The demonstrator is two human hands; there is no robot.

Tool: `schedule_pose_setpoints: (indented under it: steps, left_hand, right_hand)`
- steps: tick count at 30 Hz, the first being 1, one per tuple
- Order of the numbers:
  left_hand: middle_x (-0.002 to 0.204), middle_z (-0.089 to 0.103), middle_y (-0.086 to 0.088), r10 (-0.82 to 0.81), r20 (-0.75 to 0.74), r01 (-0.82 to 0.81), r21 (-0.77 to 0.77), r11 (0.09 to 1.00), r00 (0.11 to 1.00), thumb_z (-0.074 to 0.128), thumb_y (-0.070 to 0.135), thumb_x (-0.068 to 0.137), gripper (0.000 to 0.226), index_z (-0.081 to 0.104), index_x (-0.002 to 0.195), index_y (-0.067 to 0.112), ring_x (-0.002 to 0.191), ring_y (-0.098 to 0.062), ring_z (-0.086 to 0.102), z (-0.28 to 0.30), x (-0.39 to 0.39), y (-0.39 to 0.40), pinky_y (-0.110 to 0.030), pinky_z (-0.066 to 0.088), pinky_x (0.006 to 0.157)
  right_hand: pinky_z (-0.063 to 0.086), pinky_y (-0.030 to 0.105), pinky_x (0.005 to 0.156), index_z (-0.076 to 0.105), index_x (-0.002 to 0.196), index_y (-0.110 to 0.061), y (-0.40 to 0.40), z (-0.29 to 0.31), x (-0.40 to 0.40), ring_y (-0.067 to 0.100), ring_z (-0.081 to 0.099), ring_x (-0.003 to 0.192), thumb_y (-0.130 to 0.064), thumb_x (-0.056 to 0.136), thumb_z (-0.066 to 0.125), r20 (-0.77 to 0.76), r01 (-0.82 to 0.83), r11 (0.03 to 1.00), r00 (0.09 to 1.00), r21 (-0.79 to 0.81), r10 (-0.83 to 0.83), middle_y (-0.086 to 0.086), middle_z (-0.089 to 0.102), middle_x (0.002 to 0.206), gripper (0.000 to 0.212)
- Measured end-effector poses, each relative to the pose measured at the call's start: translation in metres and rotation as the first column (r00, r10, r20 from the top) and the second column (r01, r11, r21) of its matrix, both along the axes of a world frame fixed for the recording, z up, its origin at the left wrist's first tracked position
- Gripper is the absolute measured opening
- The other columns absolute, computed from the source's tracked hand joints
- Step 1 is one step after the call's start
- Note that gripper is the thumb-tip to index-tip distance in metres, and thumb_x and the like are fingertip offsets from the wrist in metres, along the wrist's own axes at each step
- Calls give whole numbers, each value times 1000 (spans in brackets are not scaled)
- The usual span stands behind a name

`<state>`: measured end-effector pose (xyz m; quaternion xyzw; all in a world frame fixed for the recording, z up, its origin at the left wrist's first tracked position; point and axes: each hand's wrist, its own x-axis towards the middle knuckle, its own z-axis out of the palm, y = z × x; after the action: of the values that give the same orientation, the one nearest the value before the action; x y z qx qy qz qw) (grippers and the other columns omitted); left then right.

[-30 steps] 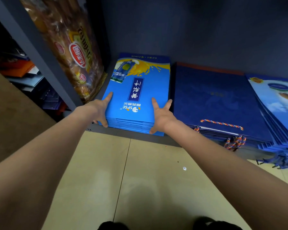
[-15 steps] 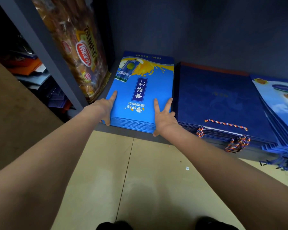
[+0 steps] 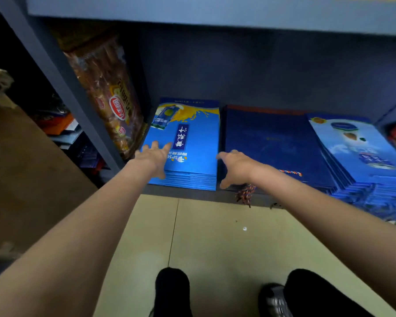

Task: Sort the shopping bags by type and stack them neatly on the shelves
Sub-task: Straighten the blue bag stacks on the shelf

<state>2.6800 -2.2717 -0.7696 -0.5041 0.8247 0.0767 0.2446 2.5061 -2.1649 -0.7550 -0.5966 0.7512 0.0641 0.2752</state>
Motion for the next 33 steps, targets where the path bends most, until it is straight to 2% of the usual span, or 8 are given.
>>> schedule_pose_setpoints:
  steps: [4,10,15,18,22,25,28,33]
  left_hand:
    - [146,25,-15,-85,-136,93,57,994,987,62,24,88,81,8,149,18,127,-38,39,15,-37,30,-47,39,101]
    - [128,43,-14,-290,-366,312,-1,950,884,55,20,90,59,28,142,11,119,-35,47,17,-114,90,-44,41,97]
    - [128,45,-11,-441,-379,445,-82,892,813,51,21,92,49,35,138,13,120,-31,45,5,-192,128,-44,38,97]
    - [133,42,-9,-505,-377,503,-111,857,777,54,32,92,56,32,141,16,123,-28,41,-2,-245,145,-42,34,99]
    - [143,30,-9,-466,-434,479,-86,873,771,62,49,83,88,11,149,22,126,-29,39,-14,-310,173,-40,28,105]
    - [148,20,-12,-502,-352,497,-112,860,790,64,57,77,102,-3,149,32,124,-33,39,-27,-350,197,-41,29,103]
    - [147,18,-19,-458,-174,444,-115,889,872,63,59,77,106,-9,148,30,116,-33,49,-40,-386,211,-40,27,101]
    - [126,48,-11,-419,-49,420,7,908,907,69,54,75,114,-11,149,21,111,-28,52,-44,-414,199,-39,28,101]
  right_hand:
    - [34,30,100,27,145,-14,43,24,-46,28,33,133,-25,80,73,-33,76,997,997,18,-75,13,35,143,81]
    - [34,30,97,31,144,-14,120,25,-140,31,40,127,-20,81,72,-82,305,951,948,-59,-309,18,39,140,75]
    - [31,34,101,39,140,-15,173,16,-241,33,36,131,-18,81,72,-137,412,900,893,-140,-430,21,39,141,67]
    - [24,39,110,31,144,-20,194,8,-289,36,24,136,-25,80,73,-171,415,902,887,-117,-430,22,24,147,77]
    - [23,50,111,1,148,-37,205,-6,-342,45,10,138,-34,71,80,-212,407,913,890,-33,-405,15,-6,155,110]
    - [27,50,111,-17,144,-43,212,-23,-377,47,15,138,-34,65,84,-270,408,910,886,69,-377,12,-24,153,129]
    - [33,46,109,-23,142,-41,215,-37,-406,40,23,139,-29,63,86,-220,405,909,900,99,-377,15,-27,152,136]
    - [31,48,109,-21,142,-42,219,-63,-425,41,24,138,-31,63,86,-110,422,903,904,77,-413,18,-11,154,134]
